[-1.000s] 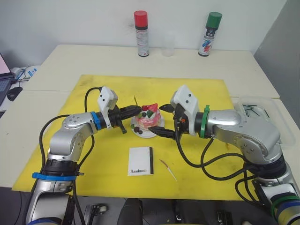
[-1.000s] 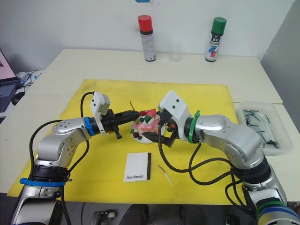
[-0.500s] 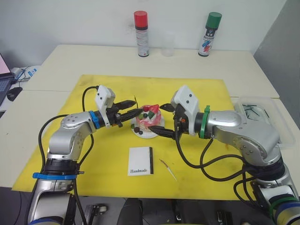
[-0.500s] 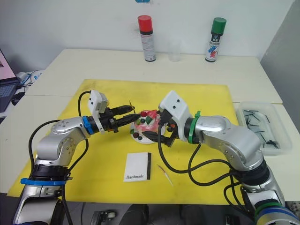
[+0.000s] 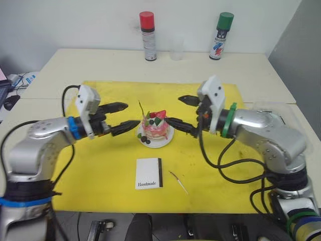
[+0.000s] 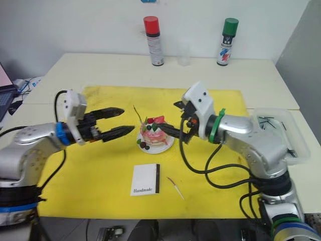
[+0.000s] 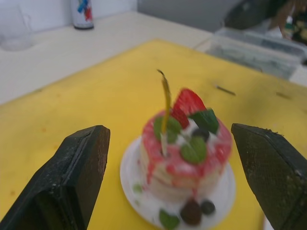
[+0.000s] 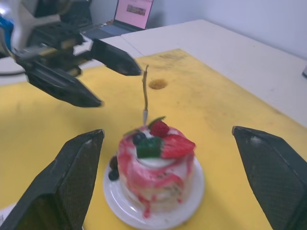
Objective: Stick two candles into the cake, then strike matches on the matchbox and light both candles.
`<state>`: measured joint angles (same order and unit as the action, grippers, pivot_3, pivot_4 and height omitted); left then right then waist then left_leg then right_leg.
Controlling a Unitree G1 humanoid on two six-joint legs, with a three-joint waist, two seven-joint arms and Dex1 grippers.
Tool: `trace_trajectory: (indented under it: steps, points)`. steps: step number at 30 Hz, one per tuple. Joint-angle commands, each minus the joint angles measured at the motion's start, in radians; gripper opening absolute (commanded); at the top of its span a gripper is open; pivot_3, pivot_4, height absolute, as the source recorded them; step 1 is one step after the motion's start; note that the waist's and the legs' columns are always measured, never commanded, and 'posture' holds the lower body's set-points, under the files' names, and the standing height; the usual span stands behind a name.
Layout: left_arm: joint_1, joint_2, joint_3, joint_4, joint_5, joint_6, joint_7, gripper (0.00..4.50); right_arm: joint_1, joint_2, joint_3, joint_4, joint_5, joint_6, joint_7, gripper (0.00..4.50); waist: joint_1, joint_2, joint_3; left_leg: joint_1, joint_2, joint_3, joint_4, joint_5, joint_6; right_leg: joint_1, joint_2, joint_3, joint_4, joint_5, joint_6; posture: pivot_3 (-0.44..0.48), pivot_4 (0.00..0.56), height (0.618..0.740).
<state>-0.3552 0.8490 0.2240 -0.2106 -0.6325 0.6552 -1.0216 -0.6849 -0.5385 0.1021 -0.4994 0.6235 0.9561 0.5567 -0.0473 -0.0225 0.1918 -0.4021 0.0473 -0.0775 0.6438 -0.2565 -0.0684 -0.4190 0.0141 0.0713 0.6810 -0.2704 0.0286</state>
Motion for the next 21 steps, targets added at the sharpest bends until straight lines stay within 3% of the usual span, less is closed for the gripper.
trace_trajectory:
  steps: [1, 5, 10, 14, 21]
  points:
    - [0.041, 0.07, 0.022, -0.121, -0.082, 0.044, -0.095, 4.48, 0.035, -0.076, -0.074, -0.054, 0.057, -0.055, 0.128, 4.5, 0.004, 0.0, 0.0, 0.0, 0.0, 0.0, 0.0, 0.0, 0.0, 0.0, 0.0, 0.0, 0.0, 0.0, 0.0, 0.0, 0.15, 0.74]
    - [0.073, 0.119, -0.05, -0.208, -0.111, 0.036, -0.205, 4.48, 0.128, -0.206, -0.085, -0.112, 0.103, -0.058, 0.26, 4.5, 0.012, 0.0, 0.0, 0.0, 0.0, 0.0, 0.0, 0.0, 0.0, 0.001, -0.001, 0.0, -0.001, -0.001, 0.001, 0.0, 0.15, 0.74]
    - [0.081, 0.109, -0.139, -0.254, -0.101, 0.002, -0.27, 4.48, 0.247, -0.274, -0.019, -0.168, 0.058, -0.084, 0.293, 4.5, 0.012, 0.0, 0.0, 0.002, 0.0, 0.0, 0.001, 0.0, 0.0, 0.001, 0.001, 0.0, 0.0, -0.004, 0.005, 0.0, 0.15, 0.74]
    - [0.127, 0.108, -0.166, -0.252, -0.061, -0.079, -0.315, 4.48, 0.34, -0.25, 0.066, -0.228, -0.01, -0.064, 0.194, 4.5, 0.002, 0.0, 0.0, 0.003, 0.001, 0.0, 0.001, 0.0, 0.0, 0.001, 0.001, 0.001, 0.001, -0.004, 0.005, 0.0, 0.15, 0.74]
    - [0.191, 0.127, -0.119, -0.228, -0.05, -0.161, -0.36, 4.48, 0.417, -0.121, 0.183, -0.319, -0.069, 0.034, -0.014, 4.5, 0.001, 0.0, 0.0, 0.002, 0.0, 0.0, 0.001, 0.0, 0.0, 0.001, 0.001, 0.001, 0.001, -0.004, 0.005, 0.0, 0.15, 0.74]
